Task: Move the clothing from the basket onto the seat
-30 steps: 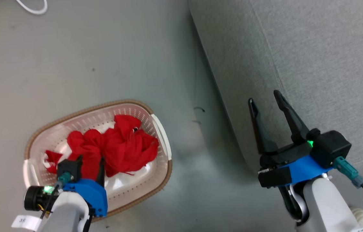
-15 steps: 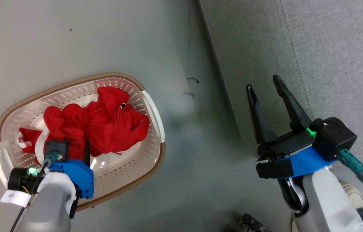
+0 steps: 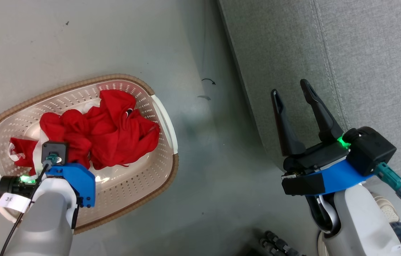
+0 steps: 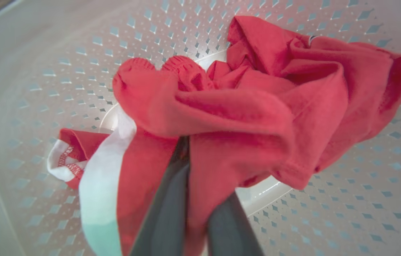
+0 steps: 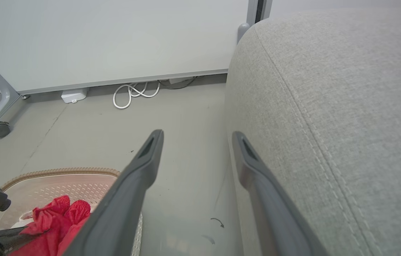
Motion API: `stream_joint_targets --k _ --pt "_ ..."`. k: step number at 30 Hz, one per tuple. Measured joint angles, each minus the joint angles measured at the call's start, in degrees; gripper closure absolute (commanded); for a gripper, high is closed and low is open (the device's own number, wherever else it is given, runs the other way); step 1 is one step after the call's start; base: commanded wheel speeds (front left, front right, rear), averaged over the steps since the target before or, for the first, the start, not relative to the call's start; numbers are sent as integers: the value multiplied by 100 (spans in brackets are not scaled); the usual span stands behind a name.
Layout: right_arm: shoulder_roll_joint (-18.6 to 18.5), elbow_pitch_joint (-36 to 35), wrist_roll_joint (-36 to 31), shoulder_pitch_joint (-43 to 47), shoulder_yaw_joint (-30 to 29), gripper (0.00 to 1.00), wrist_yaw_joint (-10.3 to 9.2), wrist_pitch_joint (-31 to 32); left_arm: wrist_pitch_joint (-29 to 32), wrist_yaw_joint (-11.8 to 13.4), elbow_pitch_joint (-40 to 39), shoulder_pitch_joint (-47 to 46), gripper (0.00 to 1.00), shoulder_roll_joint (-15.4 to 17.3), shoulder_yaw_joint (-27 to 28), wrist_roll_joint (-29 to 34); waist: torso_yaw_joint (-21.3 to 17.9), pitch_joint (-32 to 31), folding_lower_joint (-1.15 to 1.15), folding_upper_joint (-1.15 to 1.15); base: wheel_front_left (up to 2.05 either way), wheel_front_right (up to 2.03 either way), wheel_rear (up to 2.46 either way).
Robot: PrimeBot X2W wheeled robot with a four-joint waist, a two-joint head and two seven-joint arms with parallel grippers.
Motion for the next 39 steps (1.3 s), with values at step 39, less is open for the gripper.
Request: stream_joint_targets --k 39 --pt "3 664 -354 343 -70 0 0 -5 -279 -439 -465 754 100 -610 -346 -290 654 -1915 -2 0 0 0 0"
